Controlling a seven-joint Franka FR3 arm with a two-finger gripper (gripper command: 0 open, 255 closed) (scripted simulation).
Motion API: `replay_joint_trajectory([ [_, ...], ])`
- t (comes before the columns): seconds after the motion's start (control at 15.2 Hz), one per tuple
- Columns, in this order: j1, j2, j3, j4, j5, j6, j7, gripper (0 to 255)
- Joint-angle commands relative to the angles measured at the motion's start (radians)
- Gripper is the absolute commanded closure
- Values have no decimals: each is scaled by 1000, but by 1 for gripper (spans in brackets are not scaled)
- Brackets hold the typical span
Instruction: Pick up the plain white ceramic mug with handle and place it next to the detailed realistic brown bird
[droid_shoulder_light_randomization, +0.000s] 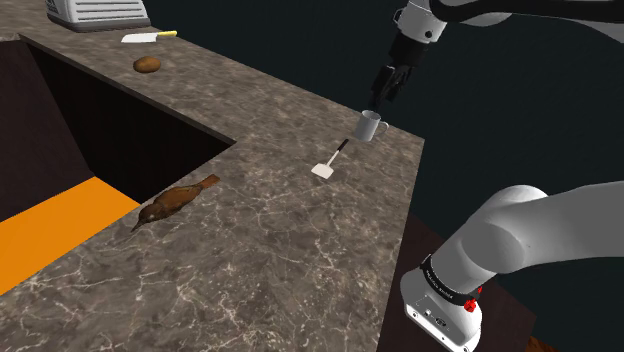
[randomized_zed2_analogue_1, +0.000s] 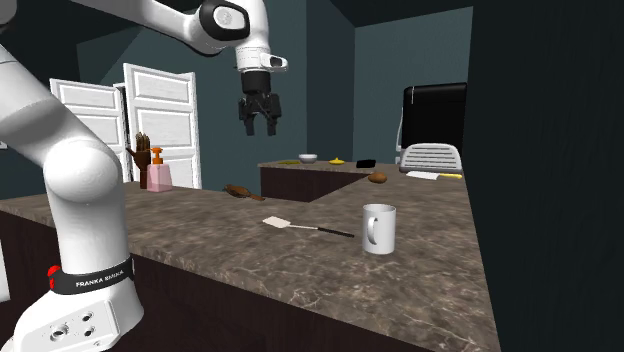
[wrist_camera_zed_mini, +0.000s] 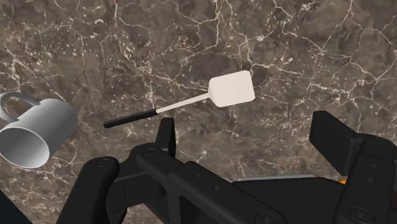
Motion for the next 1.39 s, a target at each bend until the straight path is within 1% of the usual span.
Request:
replay_joint_trajectory([
  [0.0, -15, 51, -22, -1, -13, 55, -18, 0],
  [0.4, -55, 217, -91, 35, -39, 191, -71, 0],
  [0.73, -82, 370, -146, 97, -40, 288, -118, 0],
  [0.99, -102, 500, -186, 167, -24, 352, -160, 0],
  [1.32, -132, 668, -227, 277, 19, 410, -219, 0],
])
